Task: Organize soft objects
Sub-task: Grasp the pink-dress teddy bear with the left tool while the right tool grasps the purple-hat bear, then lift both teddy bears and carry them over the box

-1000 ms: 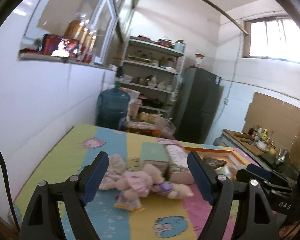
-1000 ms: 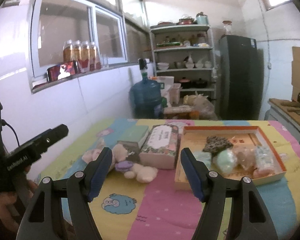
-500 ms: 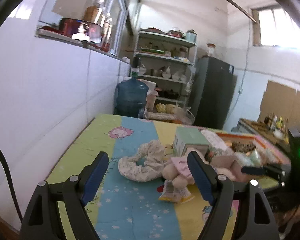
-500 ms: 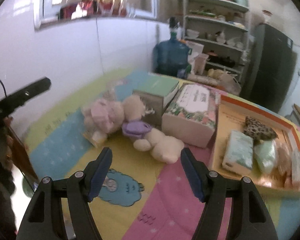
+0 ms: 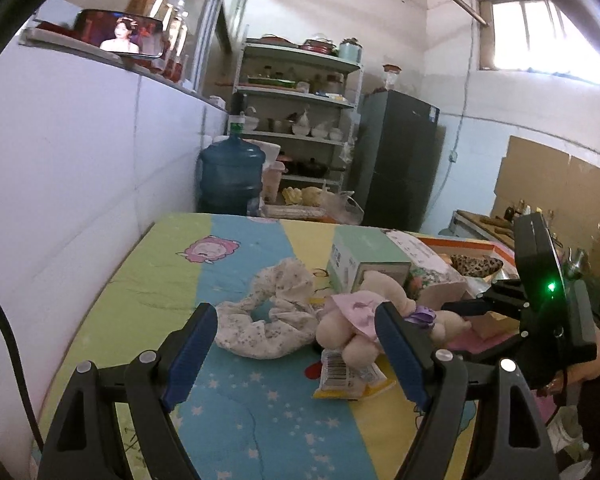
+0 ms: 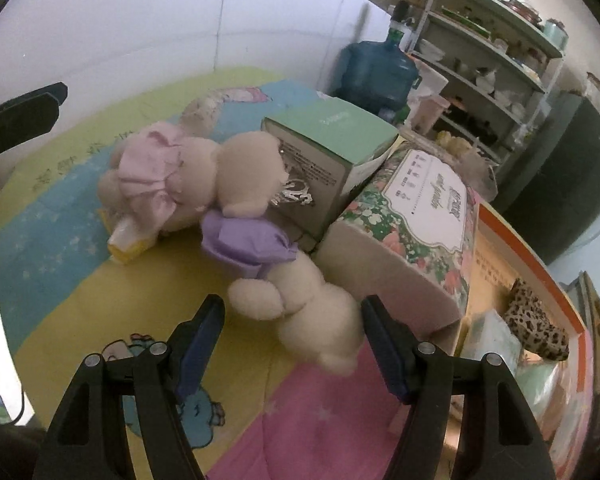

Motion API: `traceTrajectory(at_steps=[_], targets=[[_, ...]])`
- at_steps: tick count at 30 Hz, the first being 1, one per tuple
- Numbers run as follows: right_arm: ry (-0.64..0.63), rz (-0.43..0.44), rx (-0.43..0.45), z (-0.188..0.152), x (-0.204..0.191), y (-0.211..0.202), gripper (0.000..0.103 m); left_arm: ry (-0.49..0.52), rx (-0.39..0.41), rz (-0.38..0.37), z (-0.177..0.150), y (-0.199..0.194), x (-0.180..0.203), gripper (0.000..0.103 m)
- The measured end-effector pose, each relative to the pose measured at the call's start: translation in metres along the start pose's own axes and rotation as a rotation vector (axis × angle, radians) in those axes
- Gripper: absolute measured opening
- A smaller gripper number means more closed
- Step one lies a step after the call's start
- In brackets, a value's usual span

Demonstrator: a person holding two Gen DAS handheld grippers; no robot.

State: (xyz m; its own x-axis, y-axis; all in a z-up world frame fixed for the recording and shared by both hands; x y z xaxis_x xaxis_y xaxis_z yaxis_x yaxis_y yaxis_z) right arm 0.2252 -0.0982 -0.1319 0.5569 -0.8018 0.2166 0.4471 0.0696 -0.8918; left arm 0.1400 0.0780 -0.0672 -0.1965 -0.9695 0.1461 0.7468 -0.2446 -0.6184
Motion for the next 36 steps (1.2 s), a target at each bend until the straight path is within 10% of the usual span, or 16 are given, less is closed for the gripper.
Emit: traceTrajectory(at_steps=[2,10,21,25,36], targets=[[-0.001,-0.058,-0.001,-0.002,0.002,0.000,0.048,0.026,-0.012,-0.007,0.002,0.005,0.003,0.081],[0.072,0.031,0.066,-0.036,0.003,-0.031,0.046,0.258,-0.103,-0.135,0.016,0.034,0.035,0.081],[0.276,0.136,0.164,-0.088,0.015,-0.076,0.046,0.531,-0.273,-0.111,0.008,0.089,0.090,0.073],[0.317,0.169,0.167,-0.101,0.009,-0.077,0.046,0.559,-0.248,-0.061,-0.002,0.089,0.101,0.048],[0.391,0.240,0.194,-0.111,0.013,-0.074,0.046,0.428,-0.246,-0.153,-0.009,0.065,0.084,0.042]])
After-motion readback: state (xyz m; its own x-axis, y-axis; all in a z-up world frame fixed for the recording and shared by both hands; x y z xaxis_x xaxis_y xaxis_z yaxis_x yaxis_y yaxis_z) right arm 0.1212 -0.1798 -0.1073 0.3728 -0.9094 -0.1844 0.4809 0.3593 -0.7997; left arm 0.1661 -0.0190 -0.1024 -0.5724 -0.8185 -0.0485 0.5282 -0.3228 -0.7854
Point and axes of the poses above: each gripper's, at about its wrist camera, not at the fingertips, and y roughly the way its jaws point, x to its right, z to its top, the point moved 2 cm from there along y, roughly the way its jaws point, and after that the axes turned 12 degrees about -x, right-handed, at the moved point
